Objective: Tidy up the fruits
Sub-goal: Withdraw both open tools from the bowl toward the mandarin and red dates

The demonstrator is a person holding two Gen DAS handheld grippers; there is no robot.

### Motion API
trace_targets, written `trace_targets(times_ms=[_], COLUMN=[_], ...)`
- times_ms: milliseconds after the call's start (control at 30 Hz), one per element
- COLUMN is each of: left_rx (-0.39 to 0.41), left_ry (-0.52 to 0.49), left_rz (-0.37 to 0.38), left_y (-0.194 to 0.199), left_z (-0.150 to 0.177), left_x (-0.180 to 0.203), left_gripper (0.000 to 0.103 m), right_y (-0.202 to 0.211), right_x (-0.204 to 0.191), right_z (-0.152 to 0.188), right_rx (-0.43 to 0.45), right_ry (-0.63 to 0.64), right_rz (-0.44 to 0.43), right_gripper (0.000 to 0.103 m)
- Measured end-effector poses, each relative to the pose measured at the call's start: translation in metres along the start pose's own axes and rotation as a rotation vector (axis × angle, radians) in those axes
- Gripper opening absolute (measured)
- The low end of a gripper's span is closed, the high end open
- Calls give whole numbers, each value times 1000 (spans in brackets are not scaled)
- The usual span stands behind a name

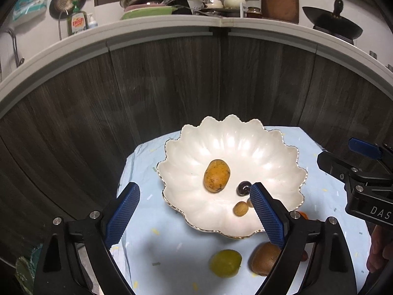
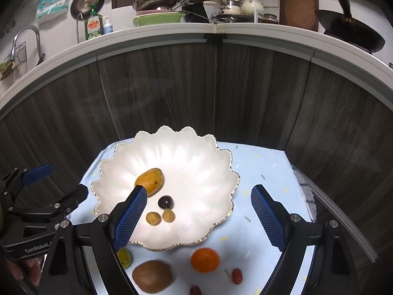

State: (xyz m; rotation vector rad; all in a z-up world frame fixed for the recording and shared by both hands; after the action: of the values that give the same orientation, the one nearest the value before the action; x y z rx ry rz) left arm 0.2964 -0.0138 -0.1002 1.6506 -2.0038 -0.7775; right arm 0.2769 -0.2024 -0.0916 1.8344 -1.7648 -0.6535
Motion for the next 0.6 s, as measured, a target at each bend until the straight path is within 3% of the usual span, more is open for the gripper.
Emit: trace_targets(times_ms=[600], left_rx=[5], left_ry=[-31], left_rz=[19], left_y=[39], left_z=[26], left_x=[23], left_gripper=[94], right_y=[37], right_x=[12], right_z=[32], right_rx=[10], right_ry=[-8], right_rz=[11], right_gripper=[87])
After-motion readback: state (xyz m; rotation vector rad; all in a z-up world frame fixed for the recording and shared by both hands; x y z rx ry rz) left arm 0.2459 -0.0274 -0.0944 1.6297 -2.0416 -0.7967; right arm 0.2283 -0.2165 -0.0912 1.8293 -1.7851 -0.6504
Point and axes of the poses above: each gripper's, at about its wrist camera, not at the fingertips, and y roughly against the way its jaws point, x to its right, z to its underside, the point moved 8 cm from there along -y, roughly the way its jaws point, and after that the axes turned 2 degrees about y, right-handed, at the moved point
